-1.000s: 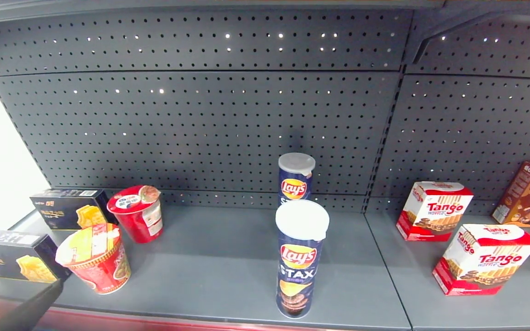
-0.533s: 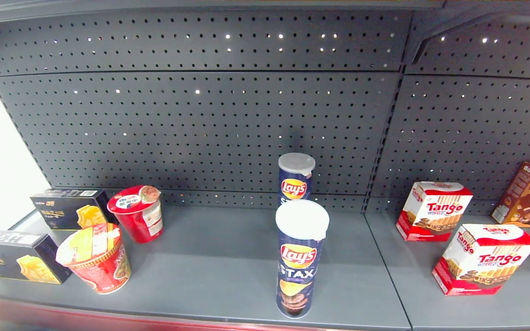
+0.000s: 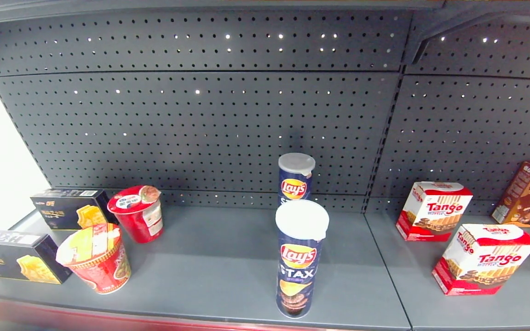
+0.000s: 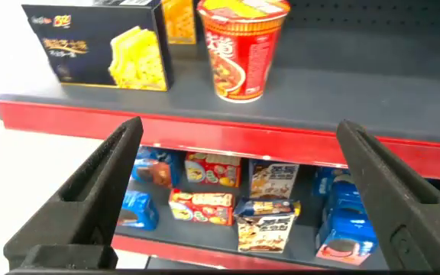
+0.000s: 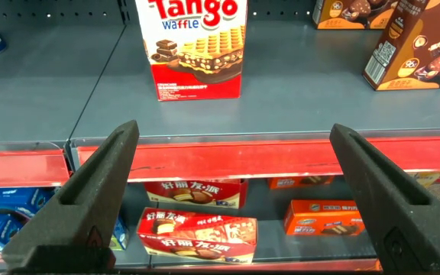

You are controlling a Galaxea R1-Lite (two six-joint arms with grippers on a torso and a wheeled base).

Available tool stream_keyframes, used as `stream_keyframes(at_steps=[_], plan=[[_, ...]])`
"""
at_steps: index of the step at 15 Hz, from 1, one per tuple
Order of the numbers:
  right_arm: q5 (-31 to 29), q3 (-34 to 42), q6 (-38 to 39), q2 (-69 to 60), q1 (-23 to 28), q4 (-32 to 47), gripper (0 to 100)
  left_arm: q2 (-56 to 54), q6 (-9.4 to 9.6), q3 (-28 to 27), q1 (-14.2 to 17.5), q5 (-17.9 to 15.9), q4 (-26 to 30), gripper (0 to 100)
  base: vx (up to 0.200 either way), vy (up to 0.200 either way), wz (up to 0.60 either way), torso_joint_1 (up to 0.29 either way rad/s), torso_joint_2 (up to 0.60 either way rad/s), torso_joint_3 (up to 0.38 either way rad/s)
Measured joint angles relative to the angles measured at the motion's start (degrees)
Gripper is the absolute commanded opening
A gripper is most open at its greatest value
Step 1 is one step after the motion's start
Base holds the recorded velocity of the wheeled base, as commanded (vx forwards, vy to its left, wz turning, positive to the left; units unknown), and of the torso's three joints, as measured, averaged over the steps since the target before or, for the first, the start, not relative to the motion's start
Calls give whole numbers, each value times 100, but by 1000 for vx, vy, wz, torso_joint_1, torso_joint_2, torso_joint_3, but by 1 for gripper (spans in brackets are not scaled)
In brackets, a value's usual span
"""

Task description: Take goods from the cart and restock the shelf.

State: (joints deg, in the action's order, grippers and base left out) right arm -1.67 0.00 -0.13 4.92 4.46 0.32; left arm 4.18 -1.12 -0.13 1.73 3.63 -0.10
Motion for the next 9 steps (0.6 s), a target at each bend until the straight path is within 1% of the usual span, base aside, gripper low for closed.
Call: stream_keyframes(at_steps=[4,9], plan=[[1,0,-2,0,5,1,100,-304,4,6,-157,-11,-4,100,0,0,0,0,0,0],[1,0,-2,0,5,0,100,-408,11,13,-180,-22,-4,100,0,0,0,0,0,0]])
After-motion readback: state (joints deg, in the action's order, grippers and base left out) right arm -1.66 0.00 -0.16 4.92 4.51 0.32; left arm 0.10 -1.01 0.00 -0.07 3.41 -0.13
